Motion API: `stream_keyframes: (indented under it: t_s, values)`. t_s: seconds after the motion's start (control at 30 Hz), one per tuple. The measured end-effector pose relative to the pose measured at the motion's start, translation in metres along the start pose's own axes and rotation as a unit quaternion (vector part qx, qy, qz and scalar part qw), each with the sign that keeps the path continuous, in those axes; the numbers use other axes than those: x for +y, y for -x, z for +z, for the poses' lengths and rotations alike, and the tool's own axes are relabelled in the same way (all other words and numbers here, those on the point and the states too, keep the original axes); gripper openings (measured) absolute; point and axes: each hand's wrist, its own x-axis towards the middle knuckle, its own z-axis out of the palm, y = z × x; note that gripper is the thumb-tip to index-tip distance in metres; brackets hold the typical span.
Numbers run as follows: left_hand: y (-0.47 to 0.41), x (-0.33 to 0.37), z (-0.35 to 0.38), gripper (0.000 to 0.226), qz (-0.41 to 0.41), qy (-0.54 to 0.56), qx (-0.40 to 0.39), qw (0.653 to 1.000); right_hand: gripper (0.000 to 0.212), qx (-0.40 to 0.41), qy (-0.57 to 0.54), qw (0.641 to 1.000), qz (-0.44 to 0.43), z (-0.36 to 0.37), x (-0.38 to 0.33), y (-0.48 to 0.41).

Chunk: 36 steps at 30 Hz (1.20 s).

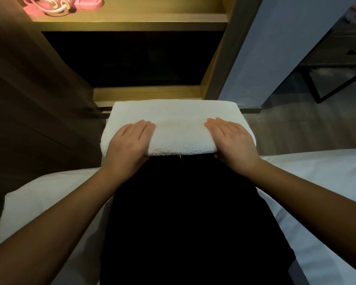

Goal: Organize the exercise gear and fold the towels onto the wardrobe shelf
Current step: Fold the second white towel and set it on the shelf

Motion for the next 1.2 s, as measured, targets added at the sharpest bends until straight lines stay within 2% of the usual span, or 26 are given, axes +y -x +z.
stream_keyframes:
  t_s: [0.13, 0.33, 0.6, 0.8, 1.0, 1.2]
  values:
    - [0.016, -0.028, 0.001, 0.045, 0.000, -0.016, 0.036, 0.999, 0.066, 0.037, -0.007, 0.999, -0.002, 0.000, 0.018, 0.011]
    - [0.028, -0.034, 0.006, 0.044, -0.009, -0.006, 0.046, 0.999, 0.069, 0.035, -0.014, 0.999, 0.027, 0.001, 0.036, 0.031]
    - [0.046, -0.048, 0.008, 0.082, -0.019, 0.083, -0.007, 0.996, 0.068, 0.005, -0.147, 0.987, 0.069, 0.005, 0.041, 0.042]
    - [0.042, -0.050, 0.004, 0.070, -0.008, 0.124, 0.026, 0.992, 0.066, -0.006, -0.190, 0.975, 0.112, 0.000, 0.047, 0.037]
    - [0.051, -0.053, 0.005, 0.089, -0.001, 0.107, -0.025, 0.994, 0.067, -0.003, -0.193, 0.974, 0.116, 0.004, 0.045, 0.040]
    - [0.052, -0.056, 0.002, 0.088, 0.019, 0.115, -0.036, 0.993, 0.071, -0.012, -0.195, 0.973, 0.121, 0.004, 0.044, 0.040]
